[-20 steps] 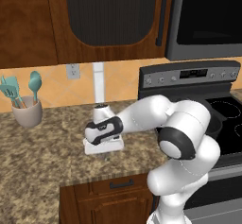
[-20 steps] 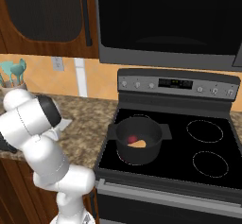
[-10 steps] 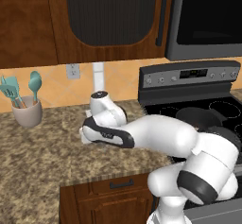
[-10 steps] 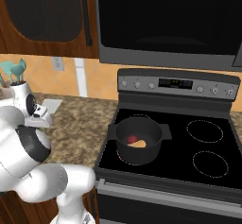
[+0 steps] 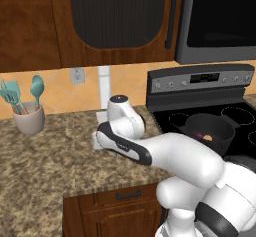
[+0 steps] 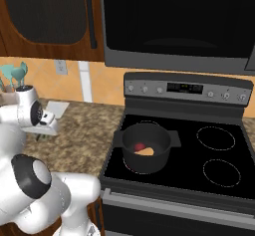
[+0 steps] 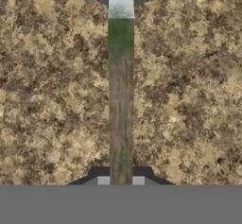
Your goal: Put the tomato and squash in the pot. Retrieve the spatula and lightly stir the vegetables in the pot.
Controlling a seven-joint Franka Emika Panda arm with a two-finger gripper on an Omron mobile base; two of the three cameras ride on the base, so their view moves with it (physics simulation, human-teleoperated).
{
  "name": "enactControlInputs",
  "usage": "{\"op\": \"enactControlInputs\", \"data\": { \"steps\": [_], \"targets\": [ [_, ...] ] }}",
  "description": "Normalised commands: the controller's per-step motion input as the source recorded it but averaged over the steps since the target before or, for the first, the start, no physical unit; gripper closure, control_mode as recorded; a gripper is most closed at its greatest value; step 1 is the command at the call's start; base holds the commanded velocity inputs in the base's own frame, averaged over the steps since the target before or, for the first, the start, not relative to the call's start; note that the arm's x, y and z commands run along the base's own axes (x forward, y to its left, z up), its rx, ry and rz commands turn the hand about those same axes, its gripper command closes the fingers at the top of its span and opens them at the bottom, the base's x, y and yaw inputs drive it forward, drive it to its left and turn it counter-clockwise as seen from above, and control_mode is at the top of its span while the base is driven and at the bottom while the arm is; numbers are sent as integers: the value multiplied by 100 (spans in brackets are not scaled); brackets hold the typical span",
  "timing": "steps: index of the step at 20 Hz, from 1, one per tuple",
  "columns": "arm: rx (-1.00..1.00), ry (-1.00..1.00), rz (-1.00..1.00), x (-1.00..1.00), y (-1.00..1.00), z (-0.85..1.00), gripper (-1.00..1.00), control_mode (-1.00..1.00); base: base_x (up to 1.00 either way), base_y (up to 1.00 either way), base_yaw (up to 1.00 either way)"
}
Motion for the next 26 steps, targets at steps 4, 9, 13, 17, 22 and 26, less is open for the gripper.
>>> {"op": "enactControlInputs", "data": {
  "steps": [4,9,13,17,22,26],
  "targets": [
    [6,-3,5,0,-34,44,100,-100,0,0,0],
    [1,-6,5,1,-48,100,100,-100,0,0,0],
    [0,1,0,0,-71,100,100,-100,0,0,0],
    [0,4,-2,-8,-84,95,100,-100,0,0,0],
    [1,2,-2,0,-86,13,100,-100,0,0,0],
    [3,0,0,0,-77,0,100,-100,0,0,0]
  ]
}}
